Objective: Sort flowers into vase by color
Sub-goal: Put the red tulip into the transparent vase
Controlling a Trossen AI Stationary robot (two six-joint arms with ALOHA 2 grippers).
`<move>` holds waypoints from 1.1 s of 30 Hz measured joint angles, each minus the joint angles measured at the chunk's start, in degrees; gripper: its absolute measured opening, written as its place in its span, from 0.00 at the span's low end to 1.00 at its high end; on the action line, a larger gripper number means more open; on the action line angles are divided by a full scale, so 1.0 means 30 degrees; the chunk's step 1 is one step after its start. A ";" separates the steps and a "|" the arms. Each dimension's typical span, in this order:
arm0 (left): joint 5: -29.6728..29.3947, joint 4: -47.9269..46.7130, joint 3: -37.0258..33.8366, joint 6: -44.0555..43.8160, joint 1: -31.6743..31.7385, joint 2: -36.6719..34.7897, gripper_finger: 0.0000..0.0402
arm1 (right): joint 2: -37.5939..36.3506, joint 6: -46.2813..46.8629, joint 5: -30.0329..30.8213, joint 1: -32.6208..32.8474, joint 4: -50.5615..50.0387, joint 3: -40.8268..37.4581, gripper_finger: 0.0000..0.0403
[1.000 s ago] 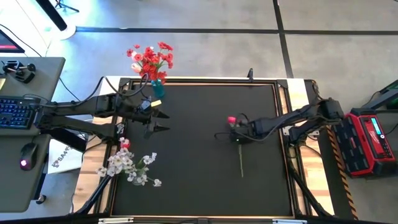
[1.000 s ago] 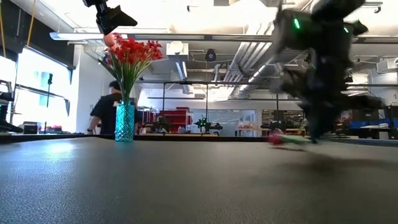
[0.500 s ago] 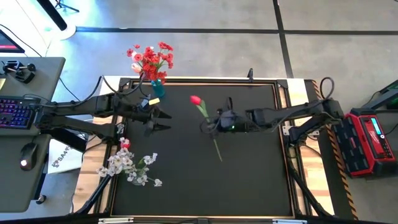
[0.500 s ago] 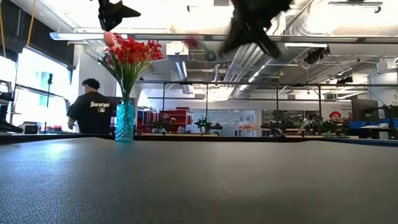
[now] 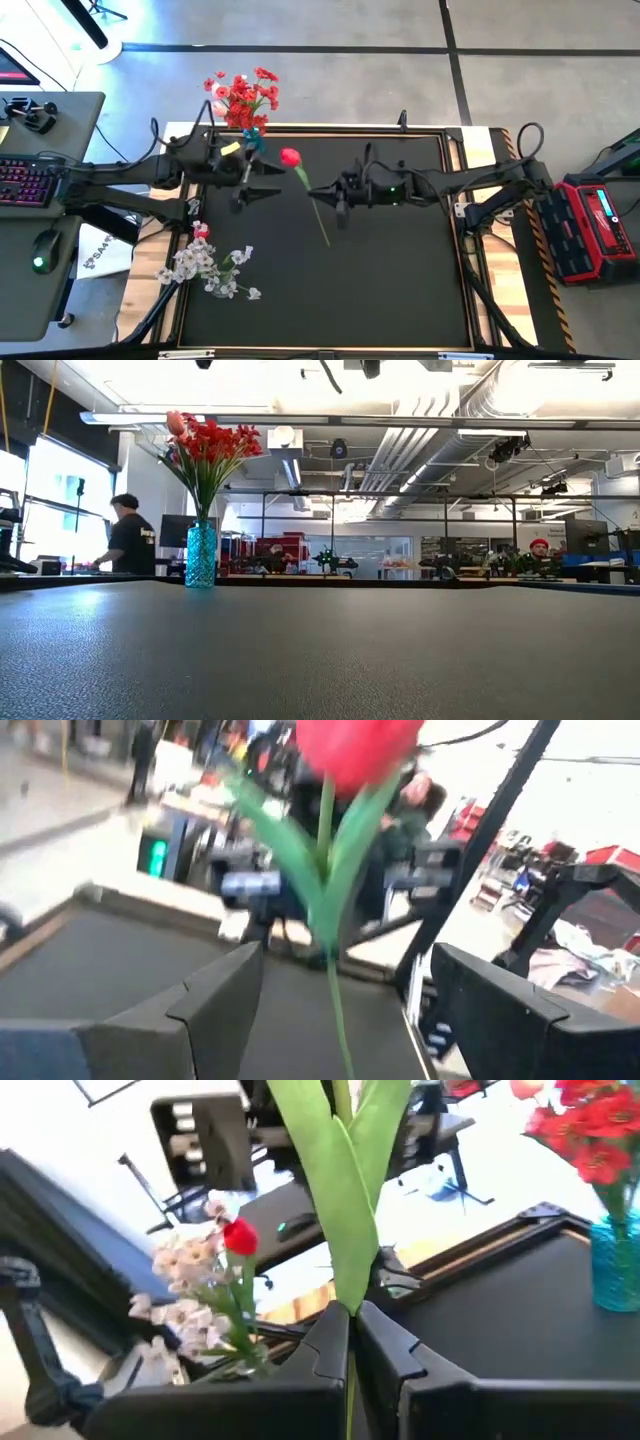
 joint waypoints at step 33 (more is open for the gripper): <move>0.3379 0.5631 0.0481 0.0943 0.0080 0.4139 0.03 | -0.0009 0.0383 -0.2615 0.0022 0.0187 -0.0007 0.02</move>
